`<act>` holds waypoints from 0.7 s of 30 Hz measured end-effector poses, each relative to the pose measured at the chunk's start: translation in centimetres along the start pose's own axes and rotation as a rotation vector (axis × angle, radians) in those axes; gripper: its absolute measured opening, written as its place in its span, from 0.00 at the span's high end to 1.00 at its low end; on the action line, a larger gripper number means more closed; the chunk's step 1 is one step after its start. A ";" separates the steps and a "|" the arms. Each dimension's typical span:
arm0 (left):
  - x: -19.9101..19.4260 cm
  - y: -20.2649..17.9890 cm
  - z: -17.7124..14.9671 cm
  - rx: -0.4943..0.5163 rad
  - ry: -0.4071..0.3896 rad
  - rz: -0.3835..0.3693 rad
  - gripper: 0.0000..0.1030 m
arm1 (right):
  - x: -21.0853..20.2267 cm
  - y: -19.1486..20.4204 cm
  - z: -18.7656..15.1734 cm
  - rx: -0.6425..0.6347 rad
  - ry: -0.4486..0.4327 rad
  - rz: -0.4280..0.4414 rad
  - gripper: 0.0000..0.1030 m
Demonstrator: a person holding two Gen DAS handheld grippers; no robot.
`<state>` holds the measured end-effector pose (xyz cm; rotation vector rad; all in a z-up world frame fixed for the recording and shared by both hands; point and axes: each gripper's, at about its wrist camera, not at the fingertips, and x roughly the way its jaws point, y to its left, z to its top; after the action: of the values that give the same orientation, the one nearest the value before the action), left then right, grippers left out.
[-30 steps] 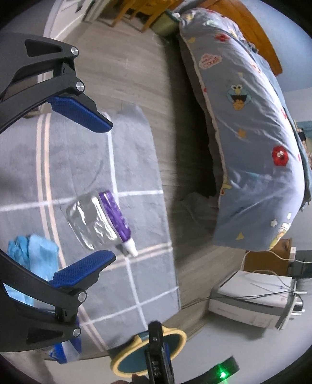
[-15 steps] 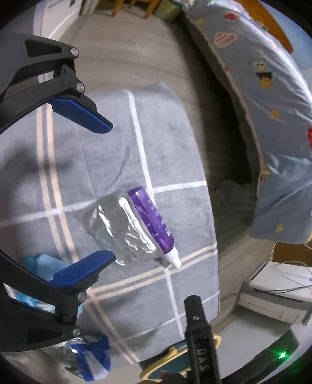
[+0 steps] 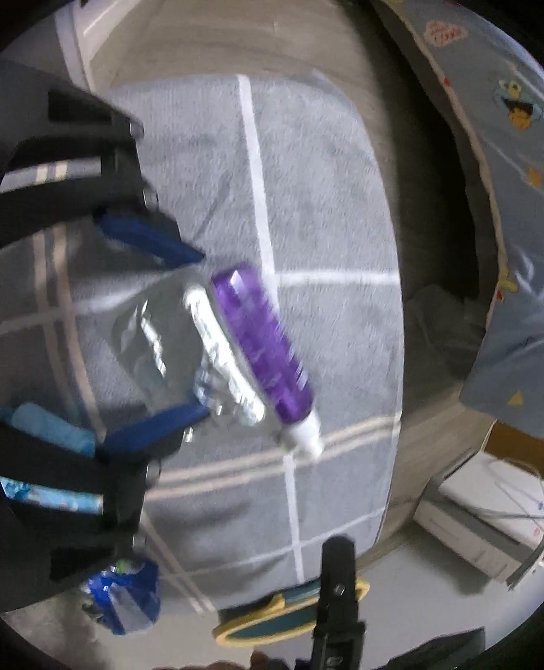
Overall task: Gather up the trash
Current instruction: 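Grasp the clear blister pack with the left gripper while the right gripper grasps the purple spray bottle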
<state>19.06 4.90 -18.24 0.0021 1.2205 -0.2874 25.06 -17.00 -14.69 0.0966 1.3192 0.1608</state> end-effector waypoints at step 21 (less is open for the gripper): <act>-10.7 -2.6 0.0 0.098 -0.219 -0.071 0.92 | -0.7 2.4 -0.3 -0.013 -0.041 0.005 0.06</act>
<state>15.15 4.75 -7.95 0.0124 0.9895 -0.3988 24.42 -14.74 -13.75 0.0912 1.2770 0.1709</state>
